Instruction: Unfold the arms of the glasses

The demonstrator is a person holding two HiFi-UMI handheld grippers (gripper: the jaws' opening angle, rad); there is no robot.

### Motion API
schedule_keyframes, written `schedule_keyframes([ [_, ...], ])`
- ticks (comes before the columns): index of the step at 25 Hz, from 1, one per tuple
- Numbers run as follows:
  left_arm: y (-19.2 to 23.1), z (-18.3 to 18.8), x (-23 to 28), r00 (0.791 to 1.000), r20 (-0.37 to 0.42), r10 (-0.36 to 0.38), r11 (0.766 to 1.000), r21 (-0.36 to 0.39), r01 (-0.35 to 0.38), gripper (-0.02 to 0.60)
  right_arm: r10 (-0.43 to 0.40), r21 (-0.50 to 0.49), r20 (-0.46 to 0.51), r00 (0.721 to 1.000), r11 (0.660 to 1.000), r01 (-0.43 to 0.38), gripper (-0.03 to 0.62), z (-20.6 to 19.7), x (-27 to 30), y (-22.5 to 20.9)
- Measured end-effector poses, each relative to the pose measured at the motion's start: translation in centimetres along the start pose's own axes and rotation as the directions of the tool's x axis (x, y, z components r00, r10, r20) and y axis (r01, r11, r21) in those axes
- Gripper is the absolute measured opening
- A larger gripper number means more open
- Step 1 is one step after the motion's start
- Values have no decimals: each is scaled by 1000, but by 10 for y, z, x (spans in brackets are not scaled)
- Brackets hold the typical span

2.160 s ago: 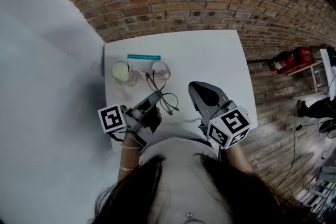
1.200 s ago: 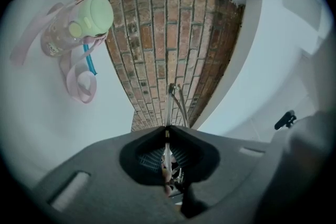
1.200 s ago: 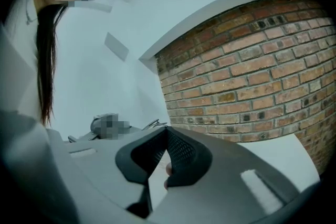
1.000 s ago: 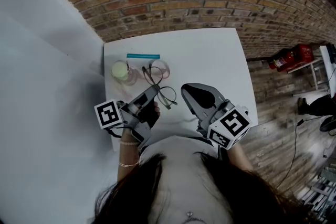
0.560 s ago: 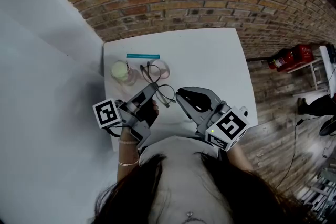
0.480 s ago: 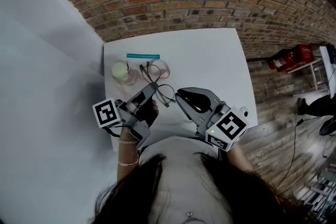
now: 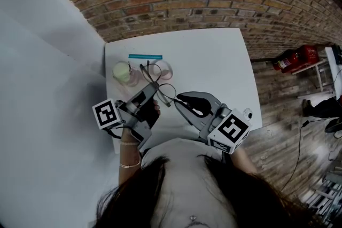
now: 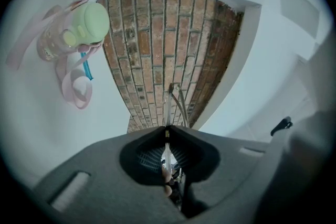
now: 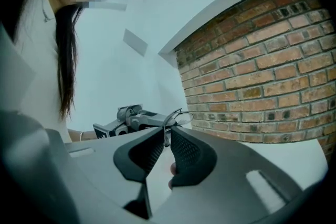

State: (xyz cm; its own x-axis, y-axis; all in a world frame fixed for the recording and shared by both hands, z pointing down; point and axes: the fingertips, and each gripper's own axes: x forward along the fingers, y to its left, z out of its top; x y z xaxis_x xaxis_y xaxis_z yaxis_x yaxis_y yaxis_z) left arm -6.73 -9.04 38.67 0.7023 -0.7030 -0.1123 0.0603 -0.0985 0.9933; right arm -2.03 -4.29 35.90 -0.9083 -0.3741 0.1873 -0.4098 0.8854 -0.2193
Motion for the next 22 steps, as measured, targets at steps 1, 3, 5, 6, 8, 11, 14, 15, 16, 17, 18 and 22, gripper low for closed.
schedule_keyframes([
  [1, 0, 0, 0, 1000, 1, -2, 1000, -2, 2, 21, 4, -2, -5, 1000, 1000, -4, 35, -1, 1, 1],
  [3, -1, 0, 0, 1000, 2, -6, 1000, -4, 6, 21, 12, -4, -12, 1000, 1000, -12, 38, -3, 1, 3],
  [5, -2, -1, 0, 1000, 1, -12, 1000, -8, 12, 21, 18, -6, -17, 1000, 1000, -18, 40, -3, 1, 4],
  [6, -3, -2, 1, 1000, 1, -15, 1000, -10, 15, 21, 19, -8, -19, 1000, 1000, -19, 40, -4, 1, 5],
  [8, -5, -2, 1, 1000, 0, -21, 1000, -17, 21, 21, 19, -19, -26, 999, 1000, -20, 40, -4, 2, 5],
  [11, -4, -2, 1, 1000, 0, -26, 999, -28, 26, 21, 19, -43, -41, 999, 999, -20, 40, -7, 5, 7],
  [14, -3, -3, 1, 1000, -1, -24, 999, -27, 24, 21, 12, -63, -45, 999, 998, -15, 33, -9, 6, 7],
  [15, -2, -3, 1, 1000, -2, -24, 999, -27, 24, 21, 9, -69, -45, 999, 998, -13, 27, -9, 7, 7],
  [16, -2, -3, 1, 1000, -2, -24, 999, -27, 24, 21, 7, -73, -47, 999, 997, -10, 25, -10, 7, 7],
  [17, -1, -3, 1, 1000, -2, -25, 999, -28, 24, 21, 4, -77, -49, 999, 997, -7, 25, -10, 7, 6],
  [18, -1, -3, 1, 1000, -2, -23, 999, -27, 23, 21, 1, -82, -51, 999, 997, -5, 25, -11, 6, 6],
  [22, 2, -4, 0, 1000, -3, -9, 1000, -18, 9, 21, 12, -116, -46, 999, 993, -18, 26, -7, 5, 9],
])
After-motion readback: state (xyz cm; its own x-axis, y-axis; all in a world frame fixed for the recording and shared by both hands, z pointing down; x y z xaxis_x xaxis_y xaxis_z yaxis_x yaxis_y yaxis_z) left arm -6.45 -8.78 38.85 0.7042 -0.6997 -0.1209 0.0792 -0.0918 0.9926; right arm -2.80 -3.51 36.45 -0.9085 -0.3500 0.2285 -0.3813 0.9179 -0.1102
